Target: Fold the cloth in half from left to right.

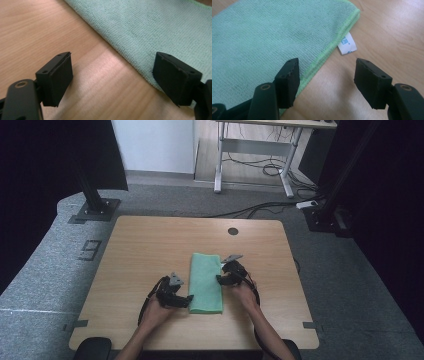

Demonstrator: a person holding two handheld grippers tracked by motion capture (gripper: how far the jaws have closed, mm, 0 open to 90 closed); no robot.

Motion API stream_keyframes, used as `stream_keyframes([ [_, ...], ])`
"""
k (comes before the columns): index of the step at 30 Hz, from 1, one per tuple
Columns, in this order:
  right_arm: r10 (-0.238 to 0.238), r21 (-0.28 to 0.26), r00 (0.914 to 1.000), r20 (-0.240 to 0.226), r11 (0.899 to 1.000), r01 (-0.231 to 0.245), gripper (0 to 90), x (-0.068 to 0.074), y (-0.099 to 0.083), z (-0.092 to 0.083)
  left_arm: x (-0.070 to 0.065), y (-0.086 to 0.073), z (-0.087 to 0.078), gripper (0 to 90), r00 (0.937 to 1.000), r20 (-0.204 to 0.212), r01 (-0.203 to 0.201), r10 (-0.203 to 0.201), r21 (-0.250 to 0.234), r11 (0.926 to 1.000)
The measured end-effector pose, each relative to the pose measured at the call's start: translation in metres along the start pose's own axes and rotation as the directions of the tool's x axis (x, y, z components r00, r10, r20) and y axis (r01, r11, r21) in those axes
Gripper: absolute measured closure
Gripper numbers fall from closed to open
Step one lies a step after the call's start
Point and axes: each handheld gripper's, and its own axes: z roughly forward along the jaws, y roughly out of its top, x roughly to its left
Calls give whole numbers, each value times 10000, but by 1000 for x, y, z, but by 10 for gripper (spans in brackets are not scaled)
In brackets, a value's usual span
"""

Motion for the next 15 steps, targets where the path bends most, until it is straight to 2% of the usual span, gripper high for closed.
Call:
stream_keyframes([
  [6, 32, 45, 10000, -14, 10000, -32, 379, -1, 3, 2, 9, -1, 0, 161, 9994, -158, 323, -324, -38, 9995],
  [13, 172, -14, 9997, -200, 9999, -172, 360, -4, 2, 2, 6, 2, -2, 170, 9996, -264, 113, -112, 33, 9999],
  [15, 143, -111, 9997, -192, 9998, -145, 337, -4, 2, 0, 7, 3, -4, 160, 9998, -178, 117, -116, 5, 9999],
])
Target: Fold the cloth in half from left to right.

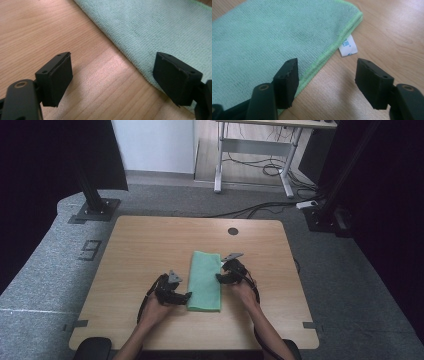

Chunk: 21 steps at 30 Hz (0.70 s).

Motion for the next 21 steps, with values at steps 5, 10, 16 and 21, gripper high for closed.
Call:
stream_keyframes([
  [5, 48, -181, 9998, -193, 9998, -52, 272, 0, -3, -8, 1, 2, -11, 155, 9996, 271, -42, 49, -252, 9997],
  [10, -148, -330, 9986, -499, 9994, 131, 203, 0, -9, -20, 2, 0, -24, 142, 9987, 467, -208, 221, -275, 9994],
  [16, -201, -605, 9976, -660, 9980, 161, 138, 0, -20, -41, 9, -10, -38, 96, 9988, 431, -216, 227, -263, 9994],
  [21, -211, -694, 9978, -624, 9975, 167, 40, -1, -30, -59, 19, -20, -48, 58, 9998, 186, -99, 104, -238, 9997],
])
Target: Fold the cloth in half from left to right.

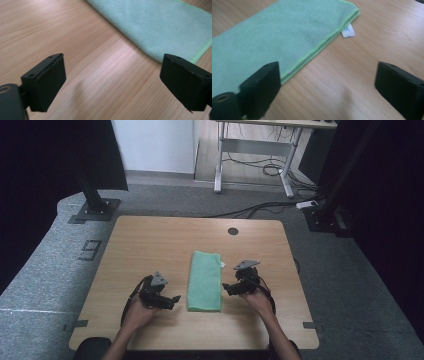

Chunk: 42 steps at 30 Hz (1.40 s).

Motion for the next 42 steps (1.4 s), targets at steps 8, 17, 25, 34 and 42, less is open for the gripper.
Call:
stream_keyframes([
  [8, -12, -108, 9997, 237, 9999, 14, 0, 5, -20, -23, 10, -10, -11, 7, 9991, -406, -77, 76, -36, 10000],
  [17, 638, 56, 9968, 477, 9979, -642, 0, 0, -49, -33, 14, -22, -7, 0, 9991, -406, -98, 101, 69, 9999],
  [25, 828, 388, 9950, 558, 9956, -850, 0, -5, -69, -25, 20, -32, 2, 0, 9993, -321, 184, -172, 381, 9991],
  [34, 878, 327, 9952, 443, 9955, -893, 0, -5, -77, -17, 20, -32, 6, 0, 9994, -301, 207, -187, 649, 9977],
  [42, 1018, -72, 9936, 487, 9948, -1015, 0, -5, -80, -14, 20, -32, 6, 0, 9993, -315, 233, -213, 651, 9976],
])
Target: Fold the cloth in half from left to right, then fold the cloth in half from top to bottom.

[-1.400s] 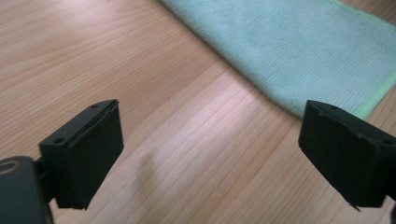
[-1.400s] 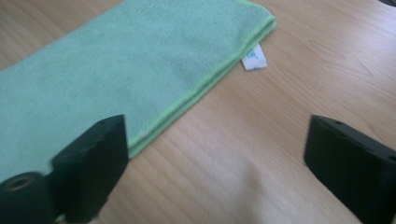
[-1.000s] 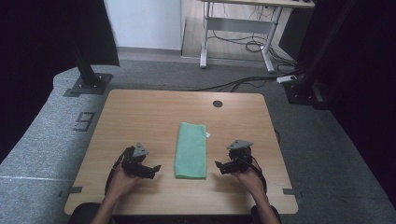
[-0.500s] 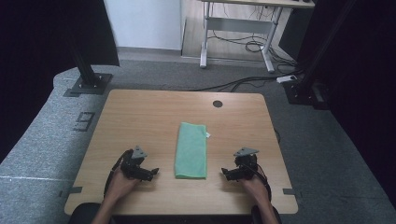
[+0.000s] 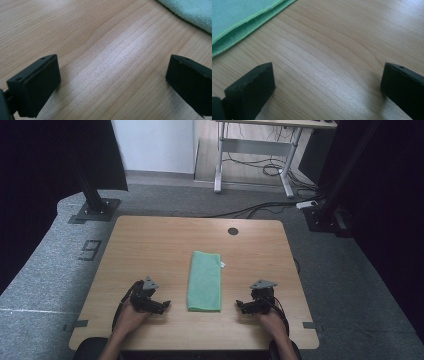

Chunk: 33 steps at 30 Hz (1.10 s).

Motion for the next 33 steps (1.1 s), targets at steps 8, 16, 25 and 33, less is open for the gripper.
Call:
stream_keyframes([
  [8, -21, -8, 10000, -5, 10000, 21, 0, -1, 1, 1, 0, 0, 0, 0, 9998, -151, 138, -138, 8, 9999],
  [16, 51, 25, 10000, -7, 10000, -51, 0, 0, 2, 1, -2, 0, 0, 0, 9990, -319, 322, -322, -2, 9995],
  [25, 108, 62, 9994, -332, 9999, -106, 0, 7, 14, 5, -3, 1, 1, 0, 9988, -342, 360, -360, -13, 9994],
  [33, -195, -144, 9970, -754, 9997, 185, 0, 26, 41, 16, -3, 1, 1, 0, 9986, -359, 383, -383, -7, 9993],
])
